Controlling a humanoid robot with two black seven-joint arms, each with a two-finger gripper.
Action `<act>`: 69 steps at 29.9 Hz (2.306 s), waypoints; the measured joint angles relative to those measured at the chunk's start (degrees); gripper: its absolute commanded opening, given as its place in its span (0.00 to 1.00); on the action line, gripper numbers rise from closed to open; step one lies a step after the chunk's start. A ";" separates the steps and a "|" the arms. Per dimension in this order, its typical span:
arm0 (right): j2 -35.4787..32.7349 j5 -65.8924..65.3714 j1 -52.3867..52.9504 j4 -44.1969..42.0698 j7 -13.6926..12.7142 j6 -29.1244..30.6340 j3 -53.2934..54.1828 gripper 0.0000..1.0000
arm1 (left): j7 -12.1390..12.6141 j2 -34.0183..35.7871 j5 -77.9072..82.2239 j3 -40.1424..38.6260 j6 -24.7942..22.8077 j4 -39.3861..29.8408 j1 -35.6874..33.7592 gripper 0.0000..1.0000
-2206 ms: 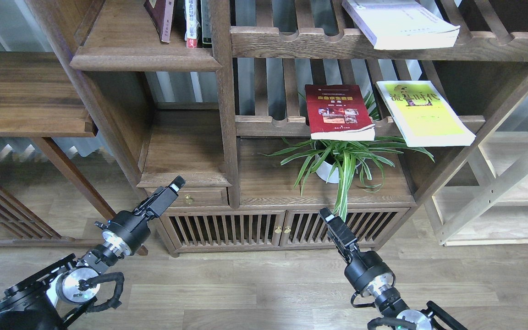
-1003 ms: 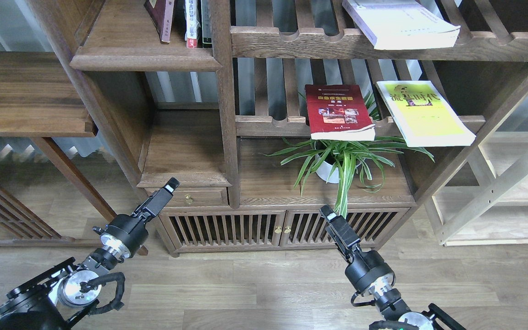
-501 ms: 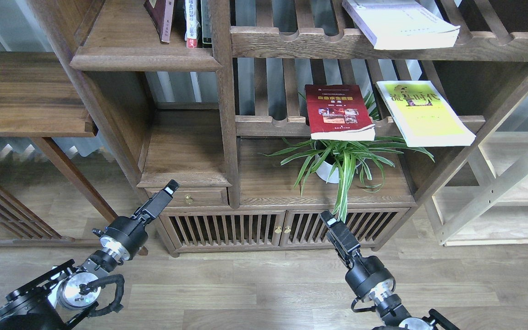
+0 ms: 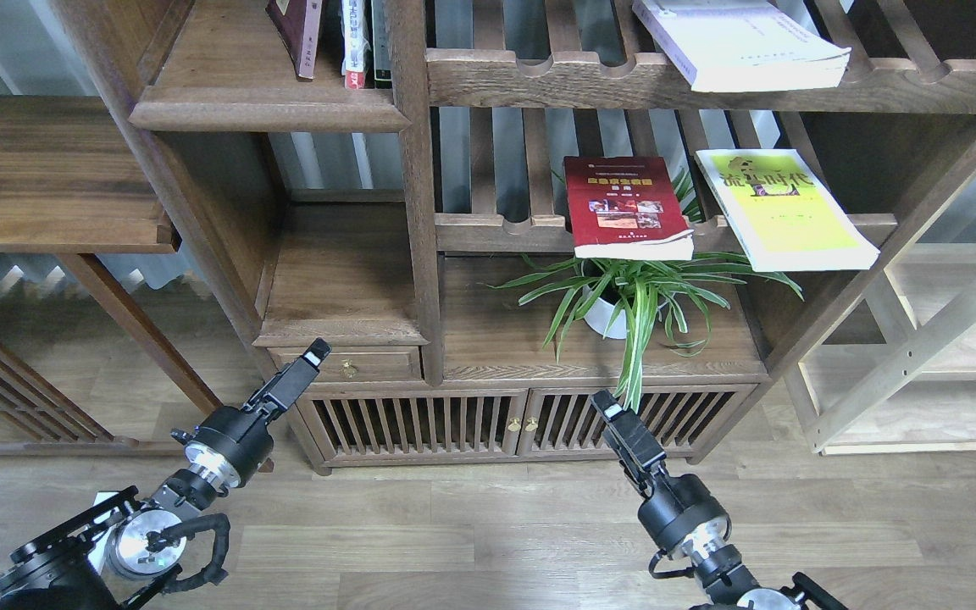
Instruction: Organize books on shelf
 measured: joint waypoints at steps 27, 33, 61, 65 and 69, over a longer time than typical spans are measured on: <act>2.06 -0.02 -0.70 -0.33 -0.25 0.00 -0.94 1.00 | 0.00 -0.98 0.00 -0.21 0.00 0.07 1.52 0.99; 1.95 -0.02 -0.72 -0.33 -0.18 0.00 -0.94 1.00 | 0.00 -1.04 0.00 -0.20 0.00 0.07 1.81 1.00; 3.68 -0.02 -1.69 -1.49 -0.17 -0.08 -1.02 1.00 | -0.02 -0.99 0.01 -0.26 0.00 0.33 3.16 1.00; 3.76 -0.02 -1.69 -1.59 -0.17 -0.08 -1.05 1.00 | -0.02 -1.03 0.02 -0.26 0.00 0.33 3.32 1.00; 3.84 -0.02 -1.76 -2.19 -0.05 -0.08 -1.24 1.00 | -0.02 -1.12 0.02 -0.27 0.00 -0.17 4.27 0.99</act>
